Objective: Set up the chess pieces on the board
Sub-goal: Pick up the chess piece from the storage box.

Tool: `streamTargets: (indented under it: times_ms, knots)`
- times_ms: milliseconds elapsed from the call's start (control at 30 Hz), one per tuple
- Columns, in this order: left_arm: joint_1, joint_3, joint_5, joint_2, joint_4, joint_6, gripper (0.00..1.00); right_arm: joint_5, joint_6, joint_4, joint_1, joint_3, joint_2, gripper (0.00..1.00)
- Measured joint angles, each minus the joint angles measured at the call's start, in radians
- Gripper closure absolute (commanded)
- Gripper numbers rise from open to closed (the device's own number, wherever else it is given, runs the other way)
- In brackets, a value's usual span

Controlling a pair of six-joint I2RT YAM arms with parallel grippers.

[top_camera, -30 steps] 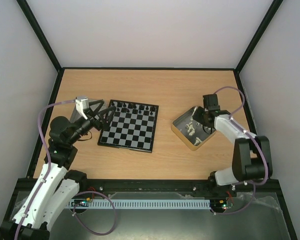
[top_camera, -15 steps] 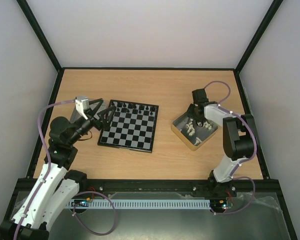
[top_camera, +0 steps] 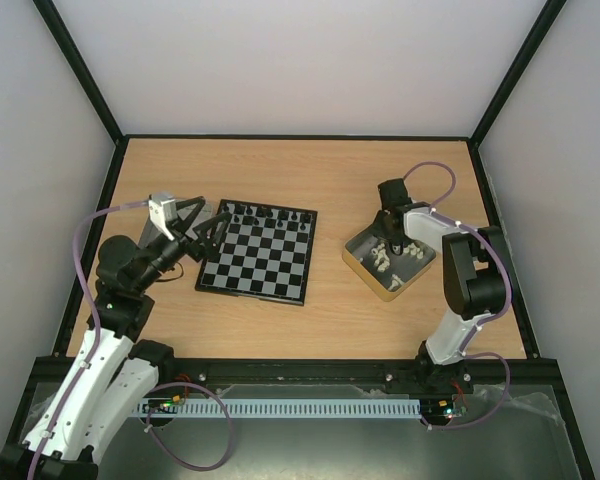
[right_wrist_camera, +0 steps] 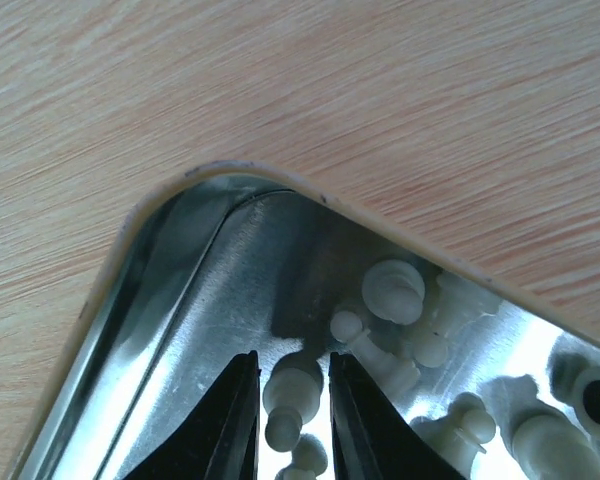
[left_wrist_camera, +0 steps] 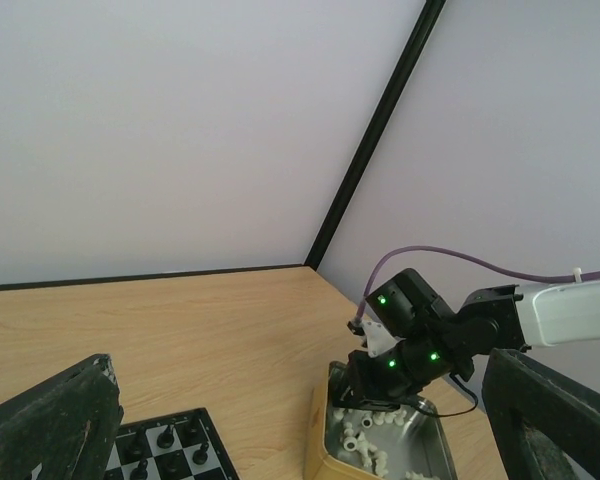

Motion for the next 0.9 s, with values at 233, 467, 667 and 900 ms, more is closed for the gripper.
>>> streamTargets:
  times_ms: [233, 467, 667, 900]
  knots:
    - [0.0, 0.0, -0.001, -0.004, 0.0, 0.0, 0.0, 0.021, -0.003, -0.014, 0.007, 0.0, -0.001, 0.89]
    - [0.0, 0.0, -0.006, -0.01, 0.0, 0.0, 0.0, 0.022, -0.008, -0.014, 0.007, -0.001, -0.001, 0.98]
    - [0.0, 0.0, -0.011, -0.012, 0.0, 0.0, 0.0, 0.022, -0.014, -0.013, 0.009, -0.001, -0.003, 0.98]
    - [0.0, 0.0, -0.087, -0.016, -0.023, 0.002, 0.0, 0.022, 0.011, -0.023, 0.029, -0.001, -0.141, 0.98]
